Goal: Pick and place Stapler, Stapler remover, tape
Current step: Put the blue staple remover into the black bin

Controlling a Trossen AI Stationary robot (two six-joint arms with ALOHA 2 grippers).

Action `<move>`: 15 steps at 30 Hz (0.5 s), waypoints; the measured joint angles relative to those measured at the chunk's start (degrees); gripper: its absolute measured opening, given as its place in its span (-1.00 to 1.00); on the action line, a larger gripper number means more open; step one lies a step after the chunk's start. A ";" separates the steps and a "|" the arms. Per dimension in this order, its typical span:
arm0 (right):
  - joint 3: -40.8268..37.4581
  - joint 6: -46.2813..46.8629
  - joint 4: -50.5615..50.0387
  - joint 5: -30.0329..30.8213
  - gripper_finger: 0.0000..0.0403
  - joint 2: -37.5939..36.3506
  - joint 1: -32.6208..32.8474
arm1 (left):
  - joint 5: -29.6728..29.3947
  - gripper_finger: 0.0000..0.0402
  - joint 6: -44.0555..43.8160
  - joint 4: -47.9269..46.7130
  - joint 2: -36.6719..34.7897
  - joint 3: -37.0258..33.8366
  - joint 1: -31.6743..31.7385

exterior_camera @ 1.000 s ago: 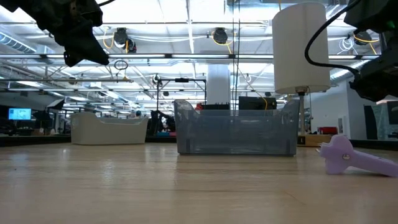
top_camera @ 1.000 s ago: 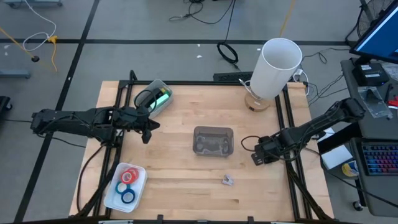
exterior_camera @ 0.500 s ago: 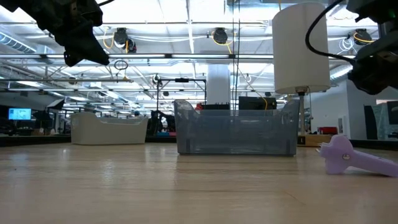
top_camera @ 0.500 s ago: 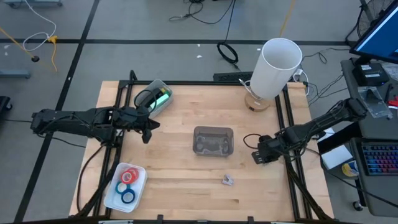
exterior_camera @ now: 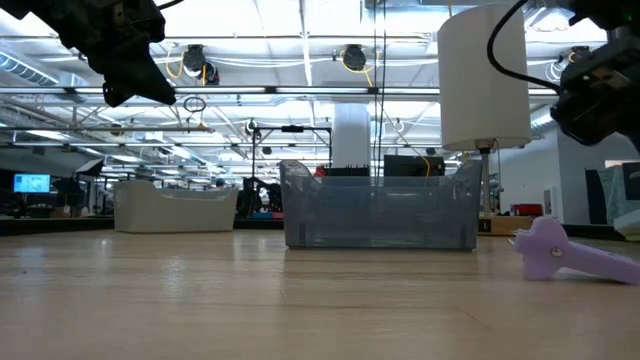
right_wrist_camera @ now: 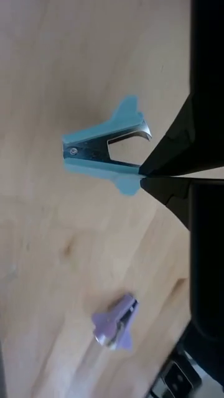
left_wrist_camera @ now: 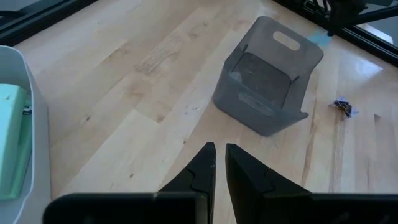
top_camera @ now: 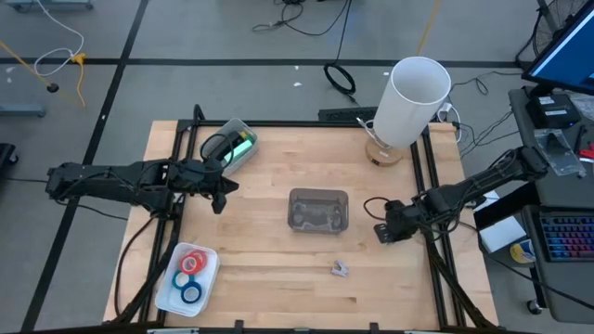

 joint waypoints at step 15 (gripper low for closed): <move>0.02 -2.29 12.35 -0.33 -1.00 -4.63 0.02 | 0.01 -0.81 0.02 0.00 0.00 0.00 0.01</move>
